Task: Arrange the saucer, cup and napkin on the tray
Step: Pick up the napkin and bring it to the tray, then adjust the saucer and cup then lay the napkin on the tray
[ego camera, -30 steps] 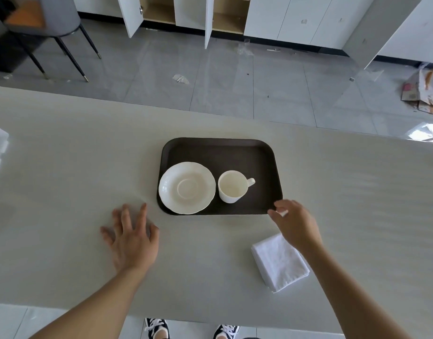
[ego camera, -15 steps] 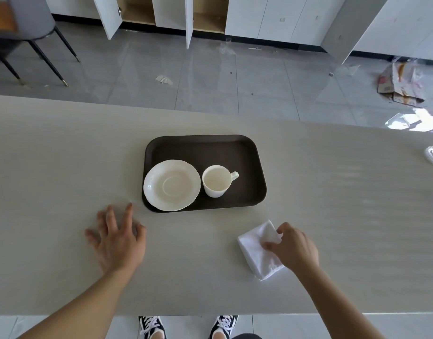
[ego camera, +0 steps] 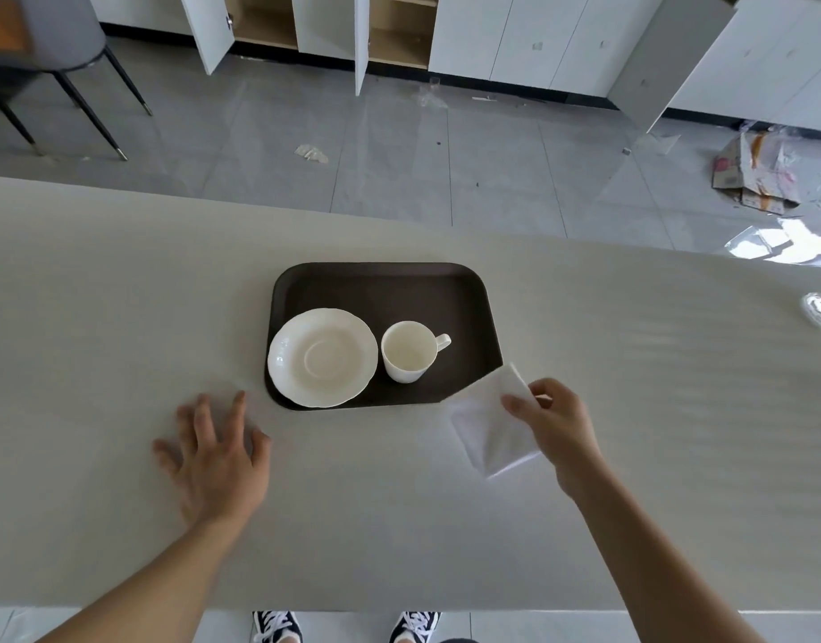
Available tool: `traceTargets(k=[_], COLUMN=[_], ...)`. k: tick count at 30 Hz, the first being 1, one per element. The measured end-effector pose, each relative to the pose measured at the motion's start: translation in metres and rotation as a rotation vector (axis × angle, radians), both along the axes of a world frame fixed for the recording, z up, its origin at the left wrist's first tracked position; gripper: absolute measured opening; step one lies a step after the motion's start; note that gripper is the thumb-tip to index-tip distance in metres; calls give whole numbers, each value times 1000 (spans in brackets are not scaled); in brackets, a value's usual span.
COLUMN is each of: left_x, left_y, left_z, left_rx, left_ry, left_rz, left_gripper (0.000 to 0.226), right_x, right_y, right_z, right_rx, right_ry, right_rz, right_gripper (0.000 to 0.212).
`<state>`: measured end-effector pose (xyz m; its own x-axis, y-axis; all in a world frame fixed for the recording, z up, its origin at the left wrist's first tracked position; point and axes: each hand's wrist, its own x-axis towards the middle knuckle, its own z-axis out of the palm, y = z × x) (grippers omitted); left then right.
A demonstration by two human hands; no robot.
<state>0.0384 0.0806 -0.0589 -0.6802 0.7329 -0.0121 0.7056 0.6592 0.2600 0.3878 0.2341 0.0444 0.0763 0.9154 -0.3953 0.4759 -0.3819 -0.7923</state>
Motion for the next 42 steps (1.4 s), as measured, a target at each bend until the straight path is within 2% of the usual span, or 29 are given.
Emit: traceTargets(k=[5,9,14,16,19,23,27,30,35,39,42], left_x=[-1,-1,-3,-3,-4,-4,-3,-3,-5,-5,-4], left_y=[-1,-1,-1,-1,-2,-1,-1,0,-2,-2,-1], left_z=[-1,-3,-7,-8,-9,-9,-8,-9,-11,-12,-10], left_rx=[-8,-12,-16,-16,-29,-43,-39,-30,-18,-27,-32], left_ry=[17,28,47,53,56,44,36,31,46,48,48], left_rz=[-3,-6,-7,-11,-14,-11,-6,1,-10,-5,-4], left_gripper=[62,63,61,61,62,63,63,62,62,61,60], right_x=[-12,-21,-36,-38,-36,-30,-23,-19,-30,-66,-104], right_y=[38,61,67,65,63,62,59,57,65,85,100], right_z=[3,-12,-33,-37,-38,-39,-39,-32,-7,16,25], right_rx=[85,69,20,39,75,33,27,124,379,420,442], right_ry=[52,133,166,113,-80,-320,-383,-423,-440,-358,-306], right_rz=[-153,-319,-361,-318,-170,-6,52,27,64,193,320], right_gripper=[15,19,15,13,13,32,49,59,33,16,11])
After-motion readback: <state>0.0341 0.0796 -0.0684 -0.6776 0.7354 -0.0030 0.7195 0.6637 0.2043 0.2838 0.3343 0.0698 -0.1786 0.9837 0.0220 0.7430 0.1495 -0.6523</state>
